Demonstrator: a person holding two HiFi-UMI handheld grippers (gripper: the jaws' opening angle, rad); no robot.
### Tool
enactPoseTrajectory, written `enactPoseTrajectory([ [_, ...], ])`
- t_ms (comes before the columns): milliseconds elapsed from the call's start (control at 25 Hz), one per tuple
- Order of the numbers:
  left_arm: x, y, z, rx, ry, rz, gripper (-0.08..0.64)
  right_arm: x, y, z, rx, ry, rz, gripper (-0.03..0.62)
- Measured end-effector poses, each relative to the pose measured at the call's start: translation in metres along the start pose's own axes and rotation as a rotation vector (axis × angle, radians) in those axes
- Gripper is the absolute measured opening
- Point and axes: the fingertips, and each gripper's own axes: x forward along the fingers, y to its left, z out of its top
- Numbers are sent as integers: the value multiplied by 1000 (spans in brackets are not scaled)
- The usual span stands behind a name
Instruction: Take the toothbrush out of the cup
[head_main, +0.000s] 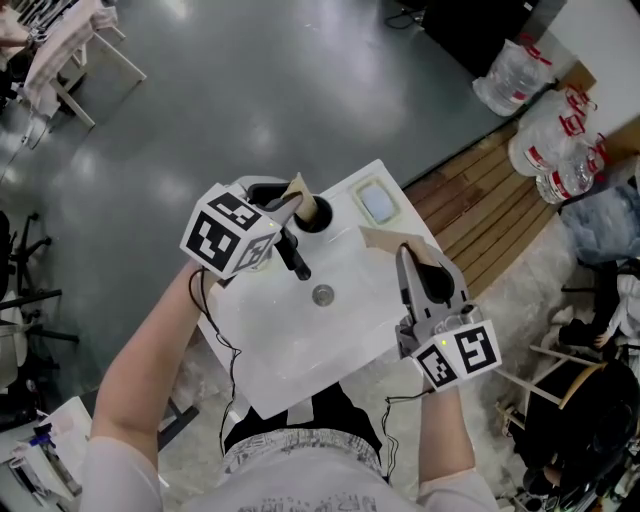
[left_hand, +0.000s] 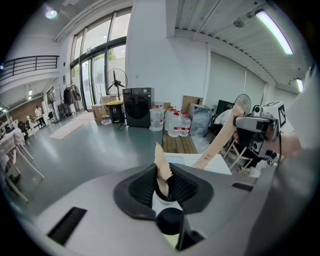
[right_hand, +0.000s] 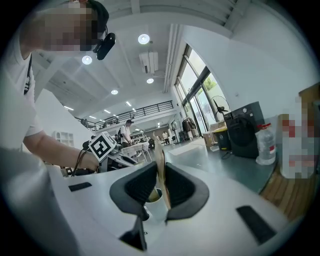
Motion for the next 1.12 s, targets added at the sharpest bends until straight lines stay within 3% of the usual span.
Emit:
enactPoseTrajectory([
  [600,-49,-12,44,43,-100,31,75,-18,25,44,-65,-60,-3,63],
  [1120,-106,-25,55,50,-203,56,75,-34,59,64,-113,-86,-5,63],
])
